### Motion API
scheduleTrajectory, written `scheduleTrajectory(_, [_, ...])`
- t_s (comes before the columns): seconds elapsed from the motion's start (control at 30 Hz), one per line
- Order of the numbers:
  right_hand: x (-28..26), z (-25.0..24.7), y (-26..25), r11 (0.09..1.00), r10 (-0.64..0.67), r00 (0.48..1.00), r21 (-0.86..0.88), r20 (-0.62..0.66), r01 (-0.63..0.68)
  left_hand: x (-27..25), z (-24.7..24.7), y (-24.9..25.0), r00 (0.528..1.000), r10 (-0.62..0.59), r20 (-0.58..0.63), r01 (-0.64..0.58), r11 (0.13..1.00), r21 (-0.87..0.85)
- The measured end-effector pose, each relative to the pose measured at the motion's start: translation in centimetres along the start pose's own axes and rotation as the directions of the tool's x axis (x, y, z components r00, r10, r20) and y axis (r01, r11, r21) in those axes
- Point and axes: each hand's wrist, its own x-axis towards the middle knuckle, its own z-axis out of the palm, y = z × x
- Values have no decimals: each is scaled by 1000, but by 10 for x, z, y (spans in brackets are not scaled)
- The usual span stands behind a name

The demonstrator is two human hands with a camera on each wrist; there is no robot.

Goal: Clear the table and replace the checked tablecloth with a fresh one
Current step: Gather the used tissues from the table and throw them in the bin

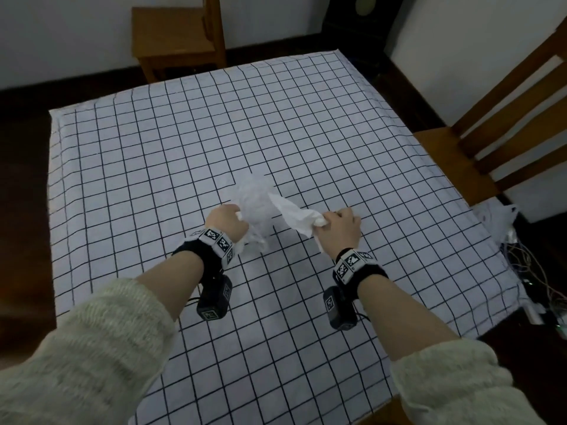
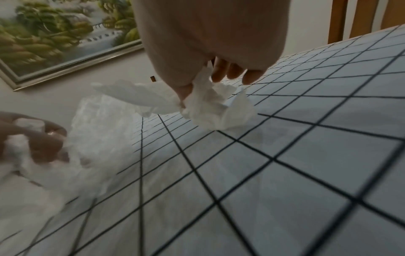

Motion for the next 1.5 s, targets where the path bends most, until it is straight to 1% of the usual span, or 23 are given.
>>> scheduleTrajectory(0.03, [-11,-2,-3,1000,4,1000,2,20,-4,-9,-1,-2,1000,-16,-16,16,1000,-26])
scheduleTrajectory(0.13, [-40,3,-12,995,-96,988,13,124,95,-40,1,-16,999,-33,-33,29,991,-133])
scheduleTrajectory(0.27, [-91,12,-36,964,-226,957,183,182,193,-90,12,-42,996,90,-16,-90,943,-319])
scheduleTrajectory(0.33, [-120,19,-51,949,-274,951,198,143,244,-111,17,-50,988,150,-44,-156,930,-332])
scheduleTrajectory(0.4, [-146,28,-63,934,-328,937,190,123,302,-134,22,-63,976,205,-68,-216,906,-363])
scheduleTrajectory(0.47, [-174,36,-71,916,-398,908,104,128,387,-160,28,-82,955,282,-96,-296,870,-394])
scheduleTrajectory(0.53, [-206,42,-79,897,-441,881,62,169,437,-191,36,-105,947,304,-107,-319,835,-448])
scheduleTrajectory(0.57, [-224,45,-82,895,-442,874,37,202,444,-204,41,-117,958,270,-95,-278,802,-528])
scheduleTrajectory(0.6, [-240,51,-85,888,-452,866,21,215,458,-221,43,-127,970,229,-75,-223,734,-642])
scheduleTrajectory(0.63, [-258,57,-88,892,-440,866,5,236,452,-235,47,-139,981,187,-41,-154,641,-752])
scheduleTrajectory(0.7, [-294,71,-96,919,-380,892,-10,244,394,-266,51,-157,985,166,55,-25,445,-895])
scheduleTrajectory(0.77, [-332,82,-106,935,-347,908,8,234,355,-296,55,-176,980,162,114,58,314,-948])
scheduleTrajectory(0.83, [-367,89,-115,942,-334,918,39,215,334,-322,61,-195,980,130,149,113,250,-962])
scheduleTrajectory(0.87, [-383,93,-119,943,-333,921,53,200,330,-333,63,-203,982,104,155,128,235,-964])
scheduleTrajectory(0.9, [-396,96,-123,945,-328,924,62,195,322,-342,66,-212,988,67,138,117,251,-961])
scheduleTrajectory(0.97, [-420,105,-128,943,-331,922,38,203,330,-359,71,-226,998,-10,55,55,346,-937])
scheduleTrajectory(1.03, [-438,116,-133,936,-350,915,27,200,352,-375,73,-237,997,-83,4,36,390,-920])
scheduleTrajectory(1.17, [-462,128,-134,894,-387,916,286,102,346,-405,79,-263,986,-161,-33,32,382,-923])
scheduleTrajectory(1.23, [-472,135,-130,839,-416,902,430,113,333,-419,84,-276,979,-194,-69,13,391,-920])
scheduleTrajectory(1.3, [-482,140,-122,774,-435,876,584,210,244,-434,91,-284,967,-233,-105,-11,373,-928])
scheduleTrajectory(1.37, [-493,147,-110,719,-453,835,682,313,135,-448,99,-290,959,-259,-114,-21,338,-941])
scheduleTrajectory(1.43, [-505,152,-100,701,-448,796,713,407,30,-462,105,-294,952,-287,-101,-10,302,-953])
scheduleTrajectory(1.5, [-518,153,-93,699,-413,735,705,537,-123,-474,114,-300,942,-324,-91,-3,262,-965])
